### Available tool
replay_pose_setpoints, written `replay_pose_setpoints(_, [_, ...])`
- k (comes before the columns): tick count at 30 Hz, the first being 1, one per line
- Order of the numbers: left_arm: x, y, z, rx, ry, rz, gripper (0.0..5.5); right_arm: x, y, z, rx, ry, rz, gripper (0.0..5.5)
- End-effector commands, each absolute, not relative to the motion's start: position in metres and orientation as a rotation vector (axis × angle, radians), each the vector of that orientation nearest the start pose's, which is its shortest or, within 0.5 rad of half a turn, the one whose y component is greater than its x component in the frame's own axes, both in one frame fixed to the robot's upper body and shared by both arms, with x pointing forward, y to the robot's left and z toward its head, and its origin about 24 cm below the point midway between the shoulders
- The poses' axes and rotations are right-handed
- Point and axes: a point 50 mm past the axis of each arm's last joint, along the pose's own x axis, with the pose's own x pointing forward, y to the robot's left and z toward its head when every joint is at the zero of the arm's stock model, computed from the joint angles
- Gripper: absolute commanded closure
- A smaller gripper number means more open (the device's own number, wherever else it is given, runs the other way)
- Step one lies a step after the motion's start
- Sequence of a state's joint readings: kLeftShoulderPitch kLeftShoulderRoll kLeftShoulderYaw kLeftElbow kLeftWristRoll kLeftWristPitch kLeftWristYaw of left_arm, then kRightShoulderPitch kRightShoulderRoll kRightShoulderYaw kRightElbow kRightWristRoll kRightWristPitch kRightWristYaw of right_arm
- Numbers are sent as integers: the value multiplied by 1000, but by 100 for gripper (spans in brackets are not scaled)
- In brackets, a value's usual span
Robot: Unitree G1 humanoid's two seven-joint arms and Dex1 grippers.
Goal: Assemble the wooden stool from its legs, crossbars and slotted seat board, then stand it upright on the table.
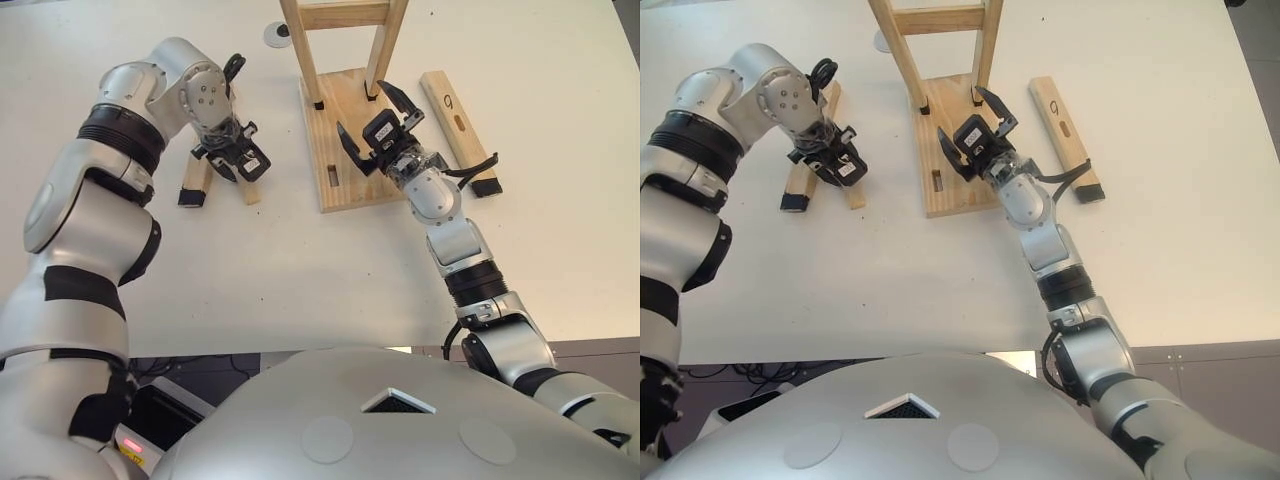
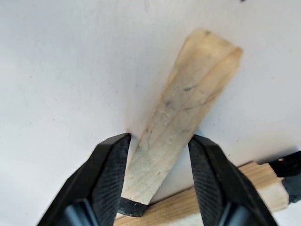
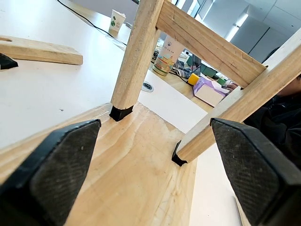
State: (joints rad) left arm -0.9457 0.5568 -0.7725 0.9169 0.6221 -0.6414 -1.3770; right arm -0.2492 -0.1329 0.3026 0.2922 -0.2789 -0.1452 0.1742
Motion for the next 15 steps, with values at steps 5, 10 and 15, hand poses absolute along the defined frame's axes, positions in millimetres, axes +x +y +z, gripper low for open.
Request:
replay_pose_setpoints(5, [286,171,29,1655,742,-2051,326,285,-86,38,-505,-78,548,120])
replay_pose_setpoints(10, [280,166,24,1627,737,-2046,358,284,-86,37,-507,-73,555,120])
replay_pose_setpoints(15, [279,158,26,1493,679,-1975,420,285,-87,37,-509,-71,552,120])
